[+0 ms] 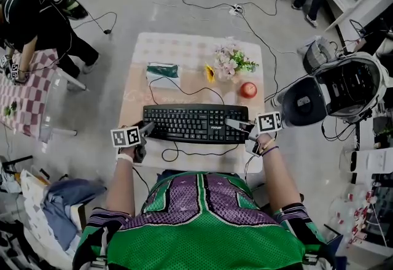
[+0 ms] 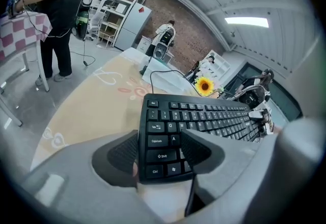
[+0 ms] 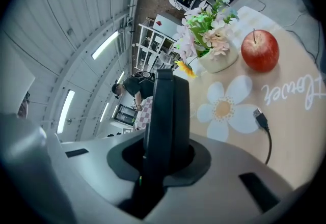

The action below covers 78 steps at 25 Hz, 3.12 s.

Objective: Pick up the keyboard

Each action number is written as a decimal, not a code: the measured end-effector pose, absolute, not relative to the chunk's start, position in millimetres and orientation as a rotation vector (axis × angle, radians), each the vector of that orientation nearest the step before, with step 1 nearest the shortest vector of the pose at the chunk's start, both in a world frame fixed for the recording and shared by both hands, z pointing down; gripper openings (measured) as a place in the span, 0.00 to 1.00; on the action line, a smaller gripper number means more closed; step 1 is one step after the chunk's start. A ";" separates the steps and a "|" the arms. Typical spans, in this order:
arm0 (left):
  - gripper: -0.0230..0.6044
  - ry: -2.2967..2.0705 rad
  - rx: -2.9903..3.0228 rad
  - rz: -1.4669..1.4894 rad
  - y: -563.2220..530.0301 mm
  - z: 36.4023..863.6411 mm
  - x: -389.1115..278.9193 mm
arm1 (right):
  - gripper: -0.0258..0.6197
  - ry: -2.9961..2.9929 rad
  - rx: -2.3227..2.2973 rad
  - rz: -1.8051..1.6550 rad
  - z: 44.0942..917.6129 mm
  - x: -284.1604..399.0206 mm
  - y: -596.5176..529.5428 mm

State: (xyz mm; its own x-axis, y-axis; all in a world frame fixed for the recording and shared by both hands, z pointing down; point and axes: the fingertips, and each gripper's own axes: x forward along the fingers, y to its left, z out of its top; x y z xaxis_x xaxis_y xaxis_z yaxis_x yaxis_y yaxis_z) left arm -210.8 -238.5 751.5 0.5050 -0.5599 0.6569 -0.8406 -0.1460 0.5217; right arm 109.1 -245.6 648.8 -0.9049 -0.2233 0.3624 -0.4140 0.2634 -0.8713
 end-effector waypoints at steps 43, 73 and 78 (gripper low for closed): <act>0.35 -0.745 2.498 0.007 -252.3 477.4 -208.5 | 0.15 -3.063 0.536 1.300 465.6 122.7 -199.6; 0.31 -0.318 2.577 -0.136 -192.3 407.1 -184.5 | 0.15 -3.123 0.438 1.054 414.0 99.8 -145.7; 0.29 -0.304 2.607 -0.150 -185.0 402.0 -186.2 | 0.16 -3.143 0.436 0.984 409.1 98.7 -141.1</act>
